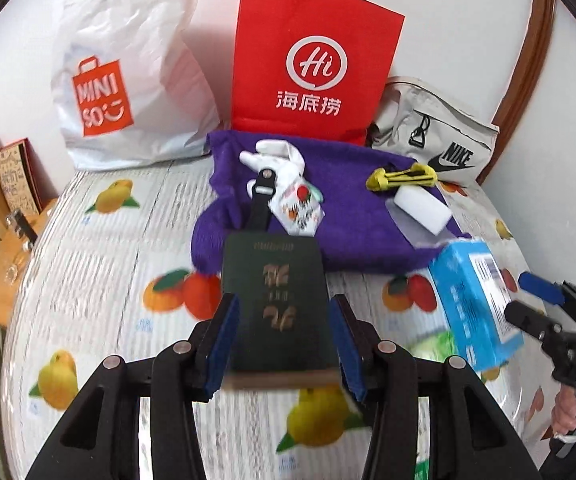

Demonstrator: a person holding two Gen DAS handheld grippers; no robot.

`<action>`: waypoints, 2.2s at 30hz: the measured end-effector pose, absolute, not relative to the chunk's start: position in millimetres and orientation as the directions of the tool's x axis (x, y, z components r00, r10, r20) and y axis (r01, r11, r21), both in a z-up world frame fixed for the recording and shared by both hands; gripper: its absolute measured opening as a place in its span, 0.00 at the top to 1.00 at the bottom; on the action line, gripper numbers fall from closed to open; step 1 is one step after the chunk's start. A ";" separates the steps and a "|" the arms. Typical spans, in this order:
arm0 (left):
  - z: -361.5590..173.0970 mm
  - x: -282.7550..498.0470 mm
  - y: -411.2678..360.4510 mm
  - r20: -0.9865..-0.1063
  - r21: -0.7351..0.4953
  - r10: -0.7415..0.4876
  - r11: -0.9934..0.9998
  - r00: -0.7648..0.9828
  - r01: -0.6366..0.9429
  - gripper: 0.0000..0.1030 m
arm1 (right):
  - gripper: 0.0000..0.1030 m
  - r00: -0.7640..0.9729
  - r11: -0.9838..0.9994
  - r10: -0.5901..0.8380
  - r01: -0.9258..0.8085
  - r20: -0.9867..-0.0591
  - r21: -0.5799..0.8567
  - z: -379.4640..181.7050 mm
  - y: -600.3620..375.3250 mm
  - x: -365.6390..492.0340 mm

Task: Organize soft objects
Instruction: 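Grasp the black watch strap on the bed with the right gripper, then grasp the white cloth with the left gripper while the right gripper holds the black strap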

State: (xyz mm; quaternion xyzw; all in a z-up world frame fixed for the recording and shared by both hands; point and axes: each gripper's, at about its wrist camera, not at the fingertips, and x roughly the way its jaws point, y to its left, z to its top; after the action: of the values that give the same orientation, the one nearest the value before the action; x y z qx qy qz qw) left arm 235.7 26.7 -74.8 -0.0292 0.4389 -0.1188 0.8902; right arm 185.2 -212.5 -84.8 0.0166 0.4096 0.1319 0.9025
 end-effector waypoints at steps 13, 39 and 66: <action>-113.8 180.2 72.1 -0.790 -0.174 -0.205 0.979 0.578 0.110 0.55 | 0.41 0.488 0.924 0.342 -0.329 -0.803 0.193 -145.1 -146.3 135.2; -141.9 148.2 109.8 -0.787 -0.277 -0.267 0.958 0.556 0.067 0.52 | 0.80 0.462 0.915 0.259 -0.399 -0.848 0.062 -180.2 -98.1 163.8; -147.2 62.8 25.5 -0.834 -0.241 -0.362 0.918 0.417 0.316 0.45 | 0.80 0.621 0.958 0.255 -0.269 -0.741 0.105 -127.9 -200.0 62.6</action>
State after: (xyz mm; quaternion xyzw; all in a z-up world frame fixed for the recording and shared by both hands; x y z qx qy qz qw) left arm 62.8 25.6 -147.2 -0.0231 0.5011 -0.2013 0.8413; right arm 62.6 -200.0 -127.9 -0.0082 0.4102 0.1455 0.9003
